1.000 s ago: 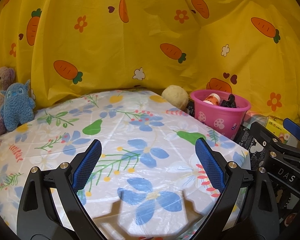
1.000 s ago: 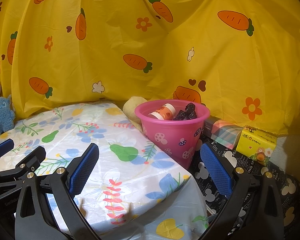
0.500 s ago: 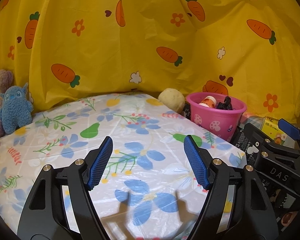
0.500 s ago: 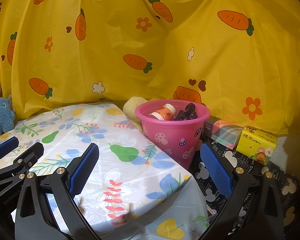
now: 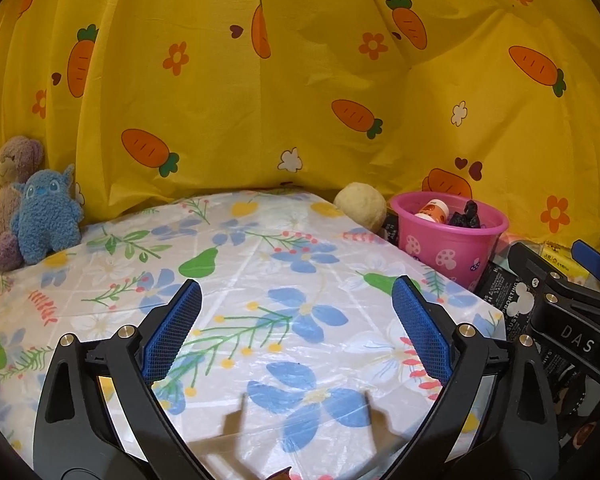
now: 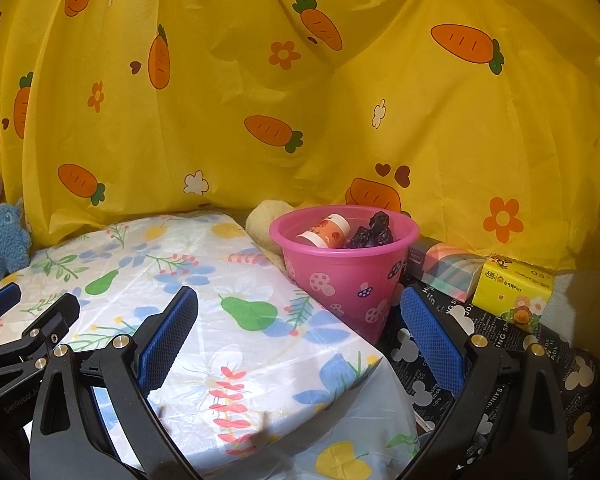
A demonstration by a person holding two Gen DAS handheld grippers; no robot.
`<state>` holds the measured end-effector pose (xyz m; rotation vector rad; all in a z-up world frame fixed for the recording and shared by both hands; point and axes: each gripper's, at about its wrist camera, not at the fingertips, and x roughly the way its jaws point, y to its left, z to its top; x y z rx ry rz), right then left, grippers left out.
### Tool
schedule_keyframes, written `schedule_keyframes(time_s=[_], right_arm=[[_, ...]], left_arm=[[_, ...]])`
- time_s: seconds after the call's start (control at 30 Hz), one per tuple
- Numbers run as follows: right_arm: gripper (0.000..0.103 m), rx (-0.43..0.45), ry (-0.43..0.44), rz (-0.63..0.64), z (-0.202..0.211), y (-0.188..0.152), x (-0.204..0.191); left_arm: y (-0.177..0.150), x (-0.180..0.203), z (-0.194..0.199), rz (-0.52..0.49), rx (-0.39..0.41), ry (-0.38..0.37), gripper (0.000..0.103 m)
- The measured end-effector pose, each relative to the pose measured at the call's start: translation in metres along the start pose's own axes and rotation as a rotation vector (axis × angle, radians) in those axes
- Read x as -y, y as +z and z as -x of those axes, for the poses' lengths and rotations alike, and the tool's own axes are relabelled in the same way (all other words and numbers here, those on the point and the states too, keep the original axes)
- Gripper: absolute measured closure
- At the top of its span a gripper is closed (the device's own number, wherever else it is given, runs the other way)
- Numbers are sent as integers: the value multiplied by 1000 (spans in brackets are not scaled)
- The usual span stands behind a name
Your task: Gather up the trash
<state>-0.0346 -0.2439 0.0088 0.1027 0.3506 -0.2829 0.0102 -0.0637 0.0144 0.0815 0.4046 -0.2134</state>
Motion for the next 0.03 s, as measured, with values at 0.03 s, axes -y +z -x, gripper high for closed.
schedule_keyframes(time_s=[0.03], right_arm=[[6, 1, -2, -2, 0, 0, -1]], left_arm=[[0, 0, 0, -2, -1, 2, 6]])
